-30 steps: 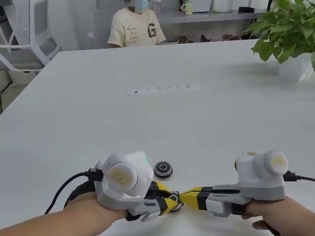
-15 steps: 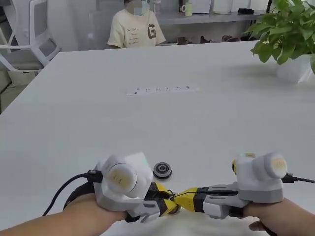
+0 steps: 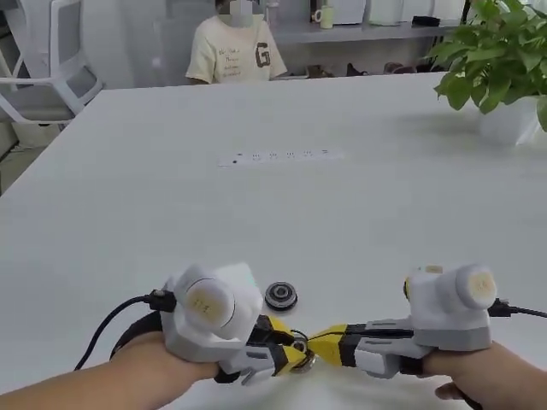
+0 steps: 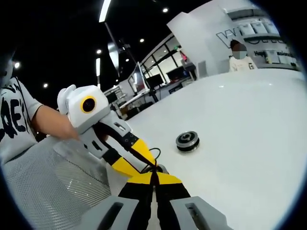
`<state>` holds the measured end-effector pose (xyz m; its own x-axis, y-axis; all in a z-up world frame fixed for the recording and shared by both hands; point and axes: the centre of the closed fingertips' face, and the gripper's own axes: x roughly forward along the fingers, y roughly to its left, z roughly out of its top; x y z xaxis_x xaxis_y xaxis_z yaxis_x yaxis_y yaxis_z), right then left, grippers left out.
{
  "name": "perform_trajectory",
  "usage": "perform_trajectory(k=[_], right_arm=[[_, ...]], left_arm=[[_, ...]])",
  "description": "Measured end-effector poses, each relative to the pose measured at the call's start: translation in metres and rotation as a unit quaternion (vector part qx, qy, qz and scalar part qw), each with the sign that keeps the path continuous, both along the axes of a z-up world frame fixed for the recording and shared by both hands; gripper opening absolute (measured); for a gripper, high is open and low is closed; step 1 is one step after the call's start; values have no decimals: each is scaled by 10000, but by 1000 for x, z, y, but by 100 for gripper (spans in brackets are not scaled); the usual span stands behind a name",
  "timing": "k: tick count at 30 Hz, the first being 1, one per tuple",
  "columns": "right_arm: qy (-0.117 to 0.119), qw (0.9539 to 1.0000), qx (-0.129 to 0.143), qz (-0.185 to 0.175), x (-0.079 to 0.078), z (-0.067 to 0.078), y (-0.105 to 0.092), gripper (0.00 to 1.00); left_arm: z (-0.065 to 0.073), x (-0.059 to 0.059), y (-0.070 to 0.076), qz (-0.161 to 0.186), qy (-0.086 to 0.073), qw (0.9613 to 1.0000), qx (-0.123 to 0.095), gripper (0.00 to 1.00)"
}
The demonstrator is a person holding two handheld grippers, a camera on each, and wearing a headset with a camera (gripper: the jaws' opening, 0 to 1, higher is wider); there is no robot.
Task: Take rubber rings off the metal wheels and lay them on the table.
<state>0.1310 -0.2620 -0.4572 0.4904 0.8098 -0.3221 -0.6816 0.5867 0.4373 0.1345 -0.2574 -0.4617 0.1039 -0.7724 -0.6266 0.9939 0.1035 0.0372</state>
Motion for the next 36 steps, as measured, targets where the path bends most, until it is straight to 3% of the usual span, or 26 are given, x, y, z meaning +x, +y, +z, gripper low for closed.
perform_trajectory(k=[8,25,28,36], right_arm=[[16,10000,28,74,-1,4,2,0],[-26,9997,-22,221,0,16,2,0],[-60,9997,-23,249,2,22,4,0],[-187,9991,-71,369,15,37,12,0]], left_arm=[[8,-6,6,-116,138,9998,-32,16],[39,-4,34,-49,42,9997,-228,32],[44,-1,41,40,24,9997,-250,39],[61,9,58,258,-79,9989,-395,43]])
